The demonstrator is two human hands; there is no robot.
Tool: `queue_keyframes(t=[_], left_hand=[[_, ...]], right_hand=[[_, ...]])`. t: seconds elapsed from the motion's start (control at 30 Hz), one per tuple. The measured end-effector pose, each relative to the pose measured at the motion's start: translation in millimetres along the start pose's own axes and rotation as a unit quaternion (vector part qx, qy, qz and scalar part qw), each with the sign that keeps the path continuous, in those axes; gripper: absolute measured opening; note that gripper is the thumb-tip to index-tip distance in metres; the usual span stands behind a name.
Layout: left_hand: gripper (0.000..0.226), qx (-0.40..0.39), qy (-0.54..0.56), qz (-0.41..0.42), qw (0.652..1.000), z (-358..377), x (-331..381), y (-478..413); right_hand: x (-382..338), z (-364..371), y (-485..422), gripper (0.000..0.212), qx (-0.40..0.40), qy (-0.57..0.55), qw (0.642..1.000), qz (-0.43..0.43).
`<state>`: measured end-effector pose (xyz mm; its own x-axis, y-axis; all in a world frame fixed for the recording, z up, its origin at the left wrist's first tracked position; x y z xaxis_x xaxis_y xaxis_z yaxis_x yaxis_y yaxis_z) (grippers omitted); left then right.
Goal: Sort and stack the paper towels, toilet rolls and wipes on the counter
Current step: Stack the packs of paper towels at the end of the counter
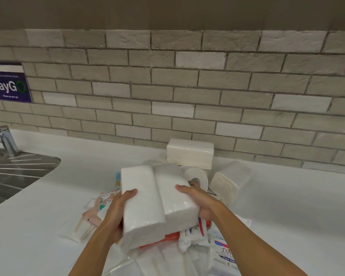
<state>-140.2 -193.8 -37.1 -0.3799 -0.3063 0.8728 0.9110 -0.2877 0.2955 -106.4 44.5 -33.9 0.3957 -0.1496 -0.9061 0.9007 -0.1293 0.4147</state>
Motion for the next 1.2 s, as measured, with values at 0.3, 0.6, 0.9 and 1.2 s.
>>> queue_keyframes(t=[0.3, 0.6, 0.9, 1.2], left_hand=[[0.042, -0.052, -0.006, 0.044, 0.998, 5.9, 22.8, -3.8], [0.054, -0.164, -0.031, 0.047, 0.985, 54.2, 31.7, -17.5], [0.046, -0.257, -0.055, 0.023, 0.965, 128.7, 7.7, -24.3], [0.068, -0.316, -0.089, 0.008, 0.944, 197.8, -28.5, -29.5]], right_hand=[[-4.7, -2.0, 9.3, 0.078, -0.004, -0.074, 0.996, -0.054], [-5.6, -33.7, 57.1, 0.051, 0.032, -0.144, 0.988, -0.045], [7.2, -89.9, 111.0, 0.047, 0.132, -0.19, 0.969, -0.084], [24.5, -150.8, 159.3, 0.039, 0.21, -0.234, 0.941, -0.129]])
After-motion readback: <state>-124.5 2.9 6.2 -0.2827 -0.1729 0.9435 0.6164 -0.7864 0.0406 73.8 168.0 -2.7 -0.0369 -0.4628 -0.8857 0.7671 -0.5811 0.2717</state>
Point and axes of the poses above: each hand's wrist, its own y-axis away from the middle knuckle, its own z-axis out of the palm, x = y × z, the point moved 5 cm from there along -y, towards the middle knuckle
